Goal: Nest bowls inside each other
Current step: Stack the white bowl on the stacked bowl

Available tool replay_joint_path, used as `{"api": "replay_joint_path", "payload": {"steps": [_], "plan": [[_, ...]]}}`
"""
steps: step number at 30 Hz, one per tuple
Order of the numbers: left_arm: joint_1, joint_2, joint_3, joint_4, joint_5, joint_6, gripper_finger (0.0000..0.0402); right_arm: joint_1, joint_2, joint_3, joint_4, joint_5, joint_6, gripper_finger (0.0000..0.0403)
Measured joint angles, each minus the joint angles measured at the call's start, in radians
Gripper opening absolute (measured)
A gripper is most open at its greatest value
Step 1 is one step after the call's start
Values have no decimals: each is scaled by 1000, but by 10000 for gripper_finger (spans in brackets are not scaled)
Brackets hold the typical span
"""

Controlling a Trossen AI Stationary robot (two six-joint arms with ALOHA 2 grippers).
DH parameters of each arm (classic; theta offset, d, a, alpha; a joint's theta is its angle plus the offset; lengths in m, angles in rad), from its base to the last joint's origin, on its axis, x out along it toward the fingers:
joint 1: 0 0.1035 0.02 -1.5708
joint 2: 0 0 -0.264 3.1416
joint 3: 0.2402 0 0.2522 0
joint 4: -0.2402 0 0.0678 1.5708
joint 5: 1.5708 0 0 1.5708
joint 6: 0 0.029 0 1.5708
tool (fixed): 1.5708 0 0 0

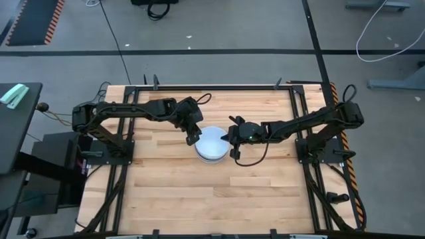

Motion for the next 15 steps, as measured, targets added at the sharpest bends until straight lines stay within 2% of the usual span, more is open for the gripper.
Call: {"api": "replay_joint_path", "payload": {"steps": [15], "plan": [[-13, 1, -1, -9, -6, 0, 54, 3, -15, 2, 67, 7, -51, 1]]}}
